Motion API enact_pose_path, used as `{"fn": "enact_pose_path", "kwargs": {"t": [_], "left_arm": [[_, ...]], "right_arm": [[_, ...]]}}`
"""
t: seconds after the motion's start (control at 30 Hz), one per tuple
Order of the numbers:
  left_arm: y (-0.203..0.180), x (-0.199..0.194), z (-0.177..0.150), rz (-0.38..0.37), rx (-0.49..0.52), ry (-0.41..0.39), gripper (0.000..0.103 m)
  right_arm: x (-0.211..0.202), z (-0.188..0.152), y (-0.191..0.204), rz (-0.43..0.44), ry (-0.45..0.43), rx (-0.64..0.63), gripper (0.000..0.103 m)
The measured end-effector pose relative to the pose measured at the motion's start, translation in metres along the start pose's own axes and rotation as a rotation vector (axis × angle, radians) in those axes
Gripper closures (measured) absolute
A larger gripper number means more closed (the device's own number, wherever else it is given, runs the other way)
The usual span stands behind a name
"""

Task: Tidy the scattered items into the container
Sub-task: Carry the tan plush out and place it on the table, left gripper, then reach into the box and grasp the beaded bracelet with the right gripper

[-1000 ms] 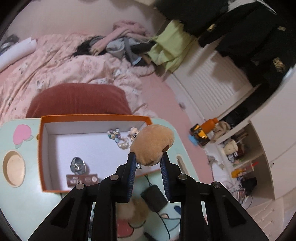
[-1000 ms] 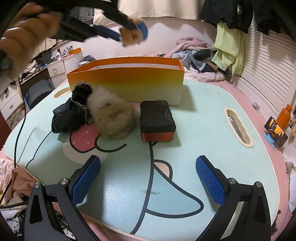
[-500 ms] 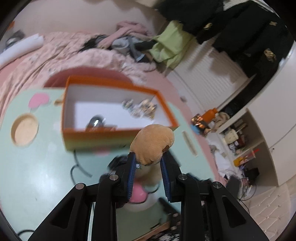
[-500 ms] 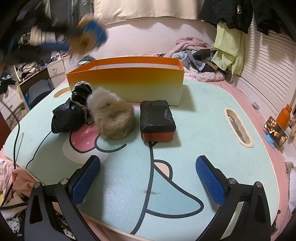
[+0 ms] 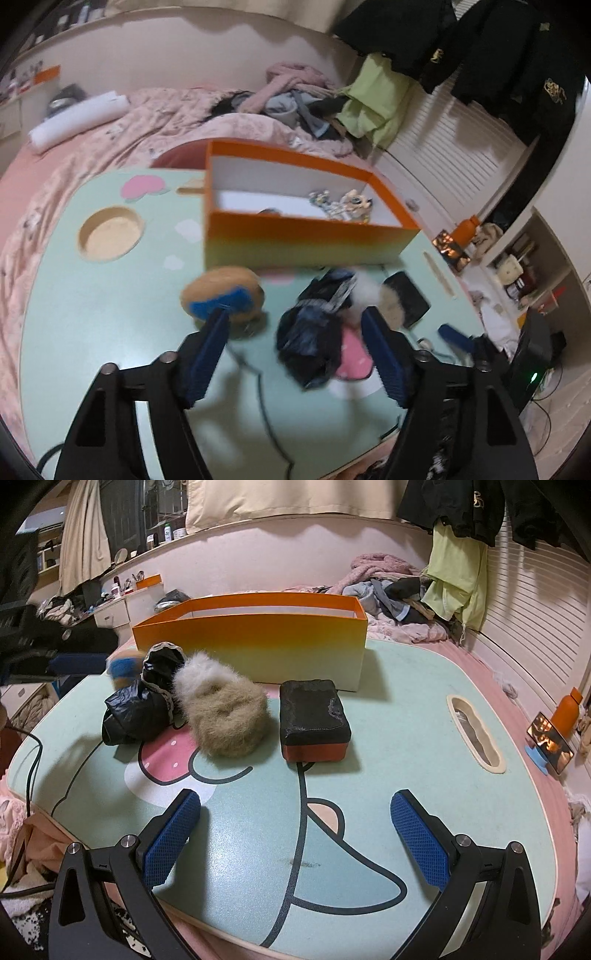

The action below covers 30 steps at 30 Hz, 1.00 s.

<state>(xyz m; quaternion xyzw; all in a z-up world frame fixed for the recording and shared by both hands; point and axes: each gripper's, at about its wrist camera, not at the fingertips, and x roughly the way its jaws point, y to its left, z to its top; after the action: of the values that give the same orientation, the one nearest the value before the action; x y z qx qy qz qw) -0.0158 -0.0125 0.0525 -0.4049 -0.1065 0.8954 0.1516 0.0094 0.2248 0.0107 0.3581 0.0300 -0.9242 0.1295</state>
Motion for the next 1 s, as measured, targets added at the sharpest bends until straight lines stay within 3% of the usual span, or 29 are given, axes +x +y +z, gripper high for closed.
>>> {"fn": "enact_pose_path", "kwargs": {"t": [0.13, 0.27, 0.33, 0.37, 0.43, 0.53, 0.83, 0.9, 1.0], "left_arm": [[0.015, -0.009, -0.029, 0.076, -0.033, -0.030, 0.028], [0.013, -0.009, -0.055, 0.153, 0.023, -0.036, 0.025], [0.006, -0.002, -0.063, 0.203, 0.084, -0.054, 0.018], [0.001, 0.002, -0.066, 0.251, 0.121, -0.063, 0.010], [-0.008, 0.012, -0.070, 0.349, 0.186, -0.079, 0.004], [-0.016, 0.016, -0.067, 0.345, 0.217, -0.067, 0.002], [-0.012, 0.019, -0.065, 0.321, 0.188, -0.067, 0.000], [-0.012, 0.018, -0.066, 0.319, 0.186, -0.069, 0.000], [-0.013, 0.019, -0.066, 0.319, 0.186, -0.071, 0.000]], "right_arm": [[0.000, 0.000, 0.000, -0.001, 0.000, 0.000, 0.001], [0.000, 0.000, 0.000, 0.000, 0.000, 0.000, 0.000], [0.000, 0.000, 0.000, 0.000, 0.000, -0.001, 0.000], [0.000, 0.000, 0.000, 0.000, 0.001, -0.001, 0.000], [0.001, 0.000, -0.001, 0.000, 0.000, -0.001, 0.000], [0.000, 0.000, -0.002, 0.000, 0.000, -0.002, 0.000], [-0.001, 0.000, -0.004, -0.005, 0.006, -0.005, 0.000], [-0.004, 0.002, -0.003, -0.039, 0.007, -0.011, 0.000], [-0.022, 0.018, -0.004, -0.018, -0.049, -0.005, 0.001]]}}
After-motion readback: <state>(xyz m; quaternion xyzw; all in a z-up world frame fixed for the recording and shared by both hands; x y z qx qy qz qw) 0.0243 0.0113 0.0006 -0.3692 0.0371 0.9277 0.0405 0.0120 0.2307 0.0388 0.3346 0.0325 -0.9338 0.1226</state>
